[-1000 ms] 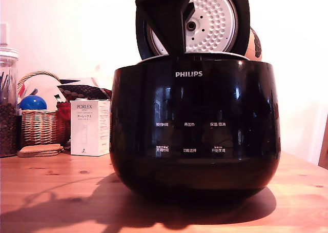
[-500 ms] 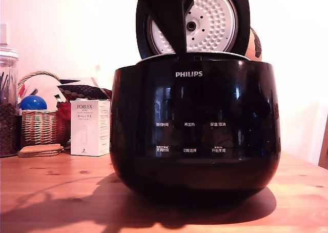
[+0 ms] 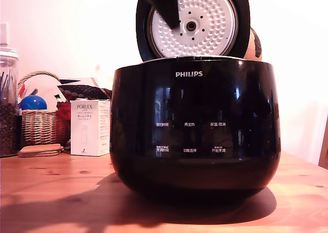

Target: Place the pot you are holding inside the rice cooker

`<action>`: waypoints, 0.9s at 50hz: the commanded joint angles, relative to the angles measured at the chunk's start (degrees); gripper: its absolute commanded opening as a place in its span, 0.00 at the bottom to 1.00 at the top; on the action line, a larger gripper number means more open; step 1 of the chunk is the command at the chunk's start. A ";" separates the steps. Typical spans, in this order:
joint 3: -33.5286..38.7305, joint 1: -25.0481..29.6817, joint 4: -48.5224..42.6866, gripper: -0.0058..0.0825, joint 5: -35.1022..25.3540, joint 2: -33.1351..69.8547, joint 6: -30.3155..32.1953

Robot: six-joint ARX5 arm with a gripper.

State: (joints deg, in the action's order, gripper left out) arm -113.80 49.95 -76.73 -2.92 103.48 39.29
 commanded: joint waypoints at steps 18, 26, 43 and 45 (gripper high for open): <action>-0.33 -7.63 1.73 0.04 0.00 -3.69 -10.49; -0.33 -12.20 3.32 0.04 0.00 -4.61 -12.85; -0.33 -20.65 3.43 0.04 0.92 -5.05 -13.42; -0.33 -21.35 3.43 0.04 1.05 -5.05 -13.40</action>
State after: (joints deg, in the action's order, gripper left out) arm -113.86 29.17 -73.65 -1.89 99.11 26.04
